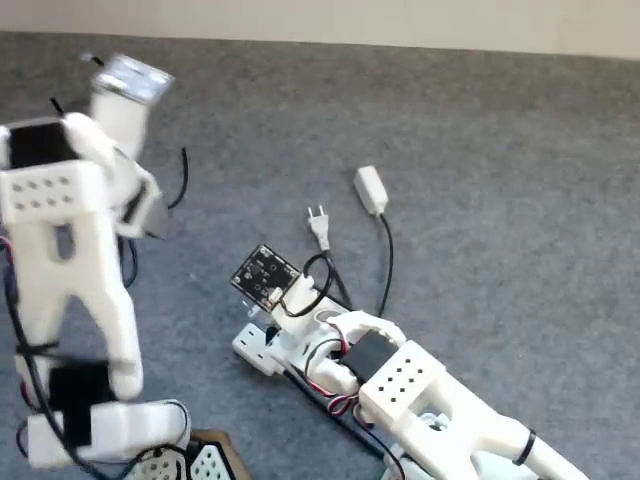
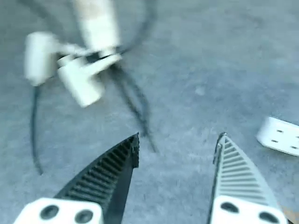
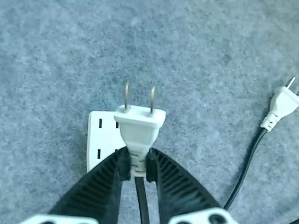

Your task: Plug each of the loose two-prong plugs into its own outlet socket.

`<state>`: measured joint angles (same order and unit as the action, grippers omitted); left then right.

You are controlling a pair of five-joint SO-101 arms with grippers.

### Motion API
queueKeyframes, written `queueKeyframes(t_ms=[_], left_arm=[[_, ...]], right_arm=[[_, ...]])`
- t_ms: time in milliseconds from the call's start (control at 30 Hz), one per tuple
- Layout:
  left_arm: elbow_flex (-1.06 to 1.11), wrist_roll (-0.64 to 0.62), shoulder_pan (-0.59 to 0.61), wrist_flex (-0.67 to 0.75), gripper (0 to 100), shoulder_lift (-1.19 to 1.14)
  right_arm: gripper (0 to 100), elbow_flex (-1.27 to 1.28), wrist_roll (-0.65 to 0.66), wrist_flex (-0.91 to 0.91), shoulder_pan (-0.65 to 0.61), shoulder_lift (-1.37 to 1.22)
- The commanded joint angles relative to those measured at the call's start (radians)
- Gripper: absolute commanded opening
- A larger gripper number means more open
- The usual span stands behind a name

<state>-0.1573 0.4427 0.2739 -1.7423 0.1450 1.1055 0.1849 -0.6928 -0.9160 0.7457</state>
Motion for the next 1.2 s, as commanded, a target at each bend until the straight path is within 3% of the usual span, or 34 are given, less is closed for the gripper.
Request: queueKeyframes(t_ms=[0, 100, 233, 333, 567, 867, 1167], left_arm=[[0.262, 0.003, -0.113, 0.152, 27, 0.216], [0.435, 0.0, -0.151, 0.278, 27, 0.344], [0.771, -0.02, -0.153, 0.632, 27, 0.556], [0.97, -0.049, -0.179, 0.775, 27, 0.723], [1.122, -0.155, -0.272, 0.787, 27, 0.99], [1.38, -0.195, -0.389, 0.793, 27, 1.191], [1.566, -0.192, -0.423, 0.792, 27, 1.368]], right_arm=[[0.7, 0.002, 0.008, -0.002, -0.01, -0.002], [0.7, 0.004, 0.008, -0.002, -0.01, -0.002], [0.7, 0.005, 0.005, 0.01, -0.008, -0.002], [0.7, 0.062, -0.023, 0.09, -0.005, -0.002], [0.7, 0.102, -0.031, 0.179, -0.005, -0.002], [0.7, 0.087, -0.069, 0.188, -0.005, -0.002], [0.7, -0.099, -0.071, -0.012, -0.005, -0.002]])
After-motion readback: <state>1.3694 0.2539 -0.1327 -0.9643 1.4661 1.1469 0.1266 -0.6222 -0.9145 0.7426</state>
